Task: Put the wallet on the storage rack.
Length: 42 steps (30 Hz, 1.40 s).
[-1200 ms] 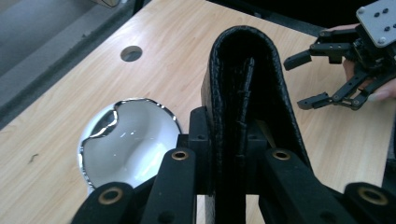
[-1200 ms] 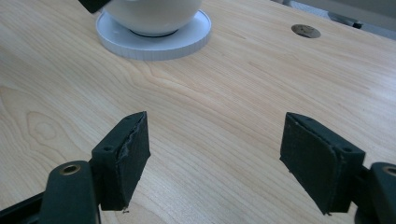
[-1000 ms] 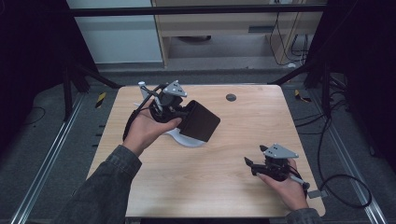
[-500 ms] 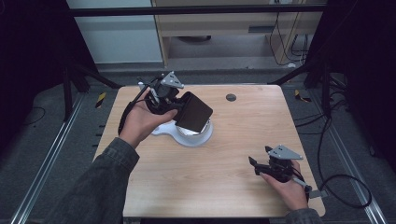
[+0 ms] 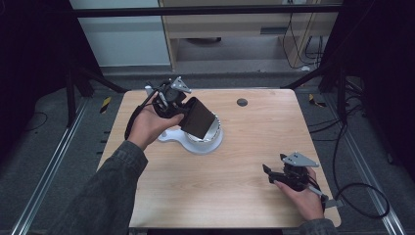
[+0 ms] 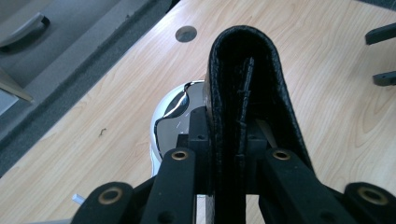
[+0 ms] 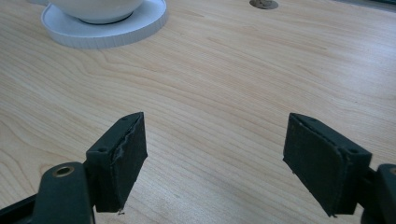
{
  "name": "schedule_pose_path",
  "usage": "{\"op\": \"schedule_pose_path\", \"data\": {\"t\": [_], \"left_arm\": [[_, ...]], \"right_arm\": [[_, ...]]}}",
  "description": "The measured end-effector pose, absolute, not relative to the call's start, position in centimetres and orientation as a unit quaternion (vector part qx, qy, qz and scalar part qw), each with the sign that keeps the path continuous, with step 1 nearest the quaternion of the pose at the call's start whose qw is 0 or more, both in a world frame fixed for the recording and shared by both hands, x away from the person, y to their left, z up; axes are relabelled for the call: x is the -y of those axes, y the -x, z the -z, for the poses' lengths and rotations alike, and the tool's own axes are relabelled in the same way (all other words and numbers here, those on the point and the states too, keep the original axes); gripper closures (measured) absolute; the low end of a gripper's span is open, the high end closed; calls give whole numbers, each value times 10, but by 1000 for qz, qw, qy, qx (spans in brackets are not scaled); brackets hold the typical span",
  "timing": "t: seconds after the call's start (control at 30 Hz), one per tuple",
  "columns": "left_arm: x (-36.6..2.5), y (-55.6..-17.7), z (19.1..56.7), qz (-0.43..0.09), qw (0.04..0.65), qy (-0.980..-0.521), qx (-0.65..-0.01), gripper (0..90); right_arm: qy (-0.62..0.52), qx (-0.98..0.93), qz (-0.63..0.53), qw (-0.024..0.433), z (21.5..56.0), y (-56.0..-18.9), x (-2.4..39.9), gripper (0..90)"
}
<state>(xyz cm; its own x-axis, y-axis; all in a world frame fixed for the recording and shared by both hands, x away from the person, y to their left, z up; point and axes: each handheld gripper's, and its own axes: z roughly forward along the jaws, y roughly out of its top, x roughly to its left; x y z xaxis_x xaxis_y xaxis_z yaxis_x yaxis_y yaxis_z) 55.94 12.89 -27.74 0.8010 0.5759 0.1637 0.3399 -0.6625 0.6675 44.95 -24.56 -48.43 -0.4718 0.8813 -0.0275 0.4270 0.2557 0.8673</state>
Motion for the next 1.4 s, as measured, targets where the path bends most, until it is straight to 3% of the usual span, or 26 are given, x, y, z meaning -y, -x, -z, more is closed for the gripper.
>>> {"op": "schedule_pose_path", "data": {"t": [0.47,0.9,1.17,1.4], "left_arm": [[-114,-584,311,-152,312,-899,-266,794],[-121,-595,320,-138,322,-892,-286,783],[-130,-598,320,-148,325,-884,-301,677],[-138,-594,318,-155,336,-876,-309,647]], "right_arm": [[-442,-748,-417,266,486,-451,247,208],[-440,-753,-412,264,487,-451,246,201],[-443,-753,-409,263,488,-451,246,198],[-444,-754,-408,260,488,-451,245,196]]}}
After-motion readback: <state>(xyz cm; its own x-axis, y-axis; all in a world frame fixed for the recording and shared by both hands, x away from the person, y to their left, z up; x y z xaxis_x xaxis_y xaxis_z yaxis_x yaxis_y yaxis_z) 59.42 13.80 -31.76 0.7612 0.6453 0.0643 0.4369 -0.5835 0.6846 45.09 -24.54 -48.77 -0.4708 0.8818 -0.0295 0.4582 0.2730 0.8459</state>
